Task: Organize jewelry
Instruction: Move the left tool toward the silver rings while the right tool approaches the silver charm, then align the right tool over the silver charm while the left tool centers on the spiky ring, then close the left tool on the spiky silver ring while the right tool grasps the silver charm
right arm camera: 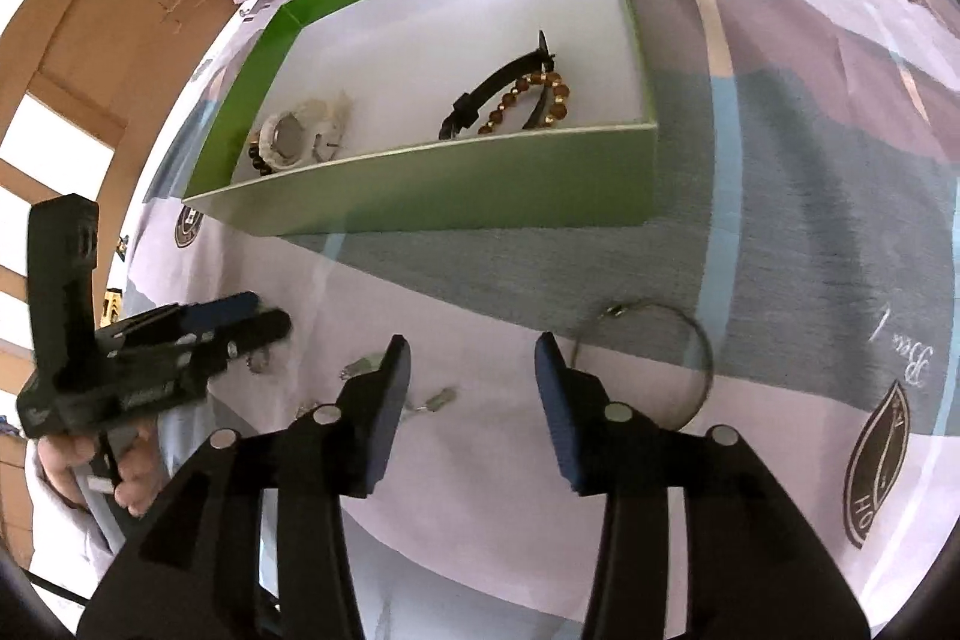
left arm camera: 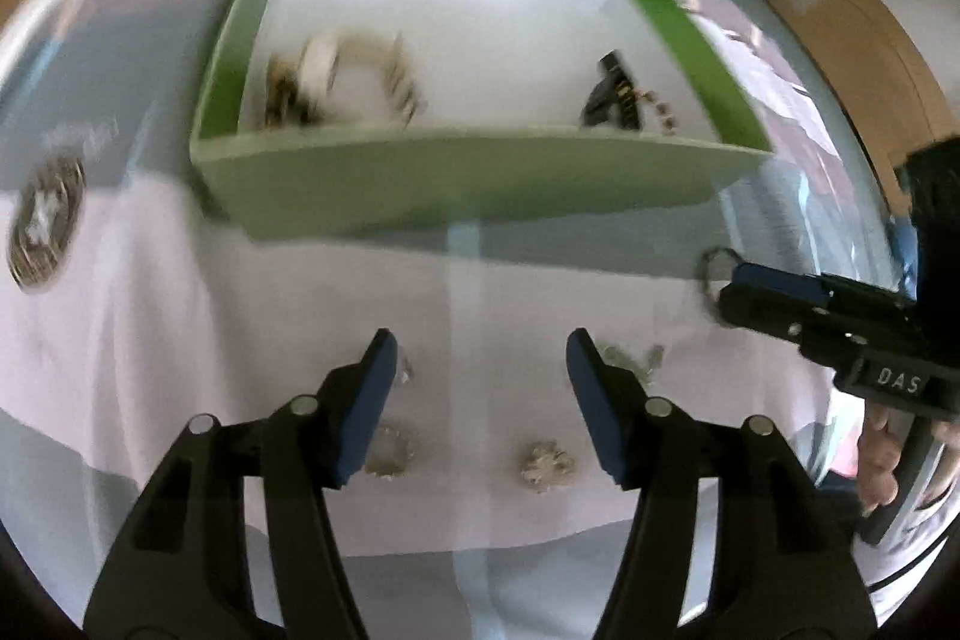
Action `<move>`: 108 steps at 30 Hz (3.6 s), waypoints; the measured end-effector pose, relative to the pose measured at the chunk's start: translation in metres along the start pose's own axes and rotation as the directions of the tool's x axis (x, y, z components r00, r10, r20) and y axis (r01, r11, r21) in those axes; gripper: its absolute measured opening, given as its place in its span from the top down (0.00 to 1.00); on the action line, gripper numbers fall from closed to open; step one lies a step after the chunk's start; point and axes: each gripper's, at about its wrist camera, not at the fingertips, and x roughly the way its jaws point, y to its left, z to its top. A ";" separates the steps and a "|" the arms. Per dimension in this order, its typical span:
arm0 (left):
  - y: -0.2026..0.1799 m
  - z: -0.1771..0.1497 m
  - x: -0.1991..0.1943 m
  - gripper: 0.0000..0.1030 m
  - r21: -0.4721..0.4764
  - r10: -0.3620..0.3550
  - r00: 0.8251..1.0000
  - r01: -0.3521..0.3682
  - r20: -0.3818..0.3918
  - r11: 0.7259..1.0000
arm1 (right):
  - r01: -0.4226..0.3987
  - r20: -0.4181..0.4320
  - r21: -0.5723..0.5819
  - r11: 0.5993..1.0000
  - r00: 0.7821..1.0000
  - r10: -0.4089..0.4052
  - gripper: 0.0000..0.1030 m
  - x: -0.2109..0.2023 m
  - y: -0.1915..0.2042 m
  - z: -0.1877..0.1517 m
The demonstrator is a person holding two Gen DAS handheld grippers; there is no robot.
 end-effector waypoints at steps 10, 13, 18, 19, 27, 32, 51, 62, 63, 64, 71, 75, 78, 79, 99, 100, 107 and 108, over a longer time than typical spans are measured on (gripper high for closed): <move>0.030 0.004 0.005 0.39 -0.082 0.156 0.983 -0.164 -0.092 0.983 | -0.051 -0.062 -0.022 0.998 0.997 0.050 0.52 0.010 0.002 -0.008; 0.027 0.002 0.009 0.38 -0.070 0.157 0.982 -0.164 -0.103 0.984 | -0.082 -0.093 -0.097 0.992 0.993 0.073 0.52 0.019 0.023 -0.014; 0.024 0.000 0.011 0.34 -0.054 0.150 0.983 -0.157 -0.109 0.986 | -0.021 -0.149 -0.211 0.977 0.989 -0.011 0.74 0.046 0.053 -0.025; 0.024 0.000 0.012 0.34 -0.056 0.149 0.983 -0.155 -0.110 0.986 | -0.010 -0.144 -0.218 0.976 0.989 -0.022 0.79 0.047 0.054 -0.025; 0.028 -0.001 0.005 0.34 -0.068 0.142 0.984 -0.150 -0.103 0.986 | -0.085 0.008 -0.148 0.985 0.996 0.088 0.86 -0.002 0.033 -0.006; 0.027 -0.001 0.007 0.33 -0.061 0.139 0.984 -0.147 -0.111 0.987 | -0.151 0.050 -0.084 0.985 0.987 0.155 0.83 -0.022 0.015 0.003; 0.015 0.000 0.022 0.33 -0.055 0.135 0.985 -0.142 -0.111 0.988 | 0.179 0.028 0.106 0.978 0.983 -0.183 0.53 -0.011 -0.028 0.004; 0.023 0.001 0.019 0.33 -0.111 0.113 0.988 -0.124 -0.103 0.986 | 0.317 -0.085 0.122 0.941 0.948 -0.308 0.52 0.010 -0.048 -0.001; 0.023 0.001 0.018 0.33 -0.113 0.109 0.989 -0.120 -0.102 0.986 | 0.298 -0.086 0.126 0.946 0.954 -0.289 0.50 0.012 -0.048 -0.001; 0.024 0.001 0.017 0.33 -0.114 0.106 0.989 -0.117 -0.100 0.987 | 0.277 -0.078 0.124 0.953 0.960 -0.269 0.50 0.011 -0.047 -0.002; 0.018 0.001 0.022 0.32 -0.096 0.098 0.989 -0.109 -0.109 0.989 | 0.135 0.028 0.119 0.984 0.990 -0.140 0.49 -0.009 -0.037 0.001; 0.015 0.002 0.026 0.32 -0.082 0.102 0.988 -0.112 -0.113 0.990 | -0.022 0.065 0.070 0.997 0.998 0.017 0.49 -0.012 -0.019 0.002; 0.018 0.002 0.024 0.32 -0.095 0.102 0.987 -0.114 -0.125 0.989 | -0.062 0.052 0.017 0.998 0.997 0.061 0.49 -0.001 0.000 0.002; 0.020 0.002 0.023 0.32 -0.101 0.102 0.986 -0.116 -0.131 0.988 | -0.062 0.051 -0.001 0.998 0.997 0.061 0.49 0.004 0.006 0.003; 0.008 -0.015 0.004 0.33 -0.061 0.065 0.985 -0.076 -0.159 0.995 | 0.112 0.006 -0.047 0.993 0.994 -0.112 0.76 0.036 0.012 0.012; 0.007 -0.016 0.003 0.33 -0.052 0.062 0.985 -0.071 -0.160 0.996 | 0.103 0.006 -0.042 0.994 0.995 -0.103 0.76 0.033 0.011 0.013; 0.005 -0.025 0.019 0.33 -0.022 0.121 0.970 -0.128 -0.211 0.992 | 0.089 0.013 -0.042 0.995 0.996 -0.089 0.76 0.029 0.010 0.016; 0.005 -0.026 0.020 0.33 -0.018 0.127 0.969 -0.134 -0.210 0.991 | 0.089 0.006 -0.043 0.995 0.996 -0.089 0.76 0.031 0.009 0.016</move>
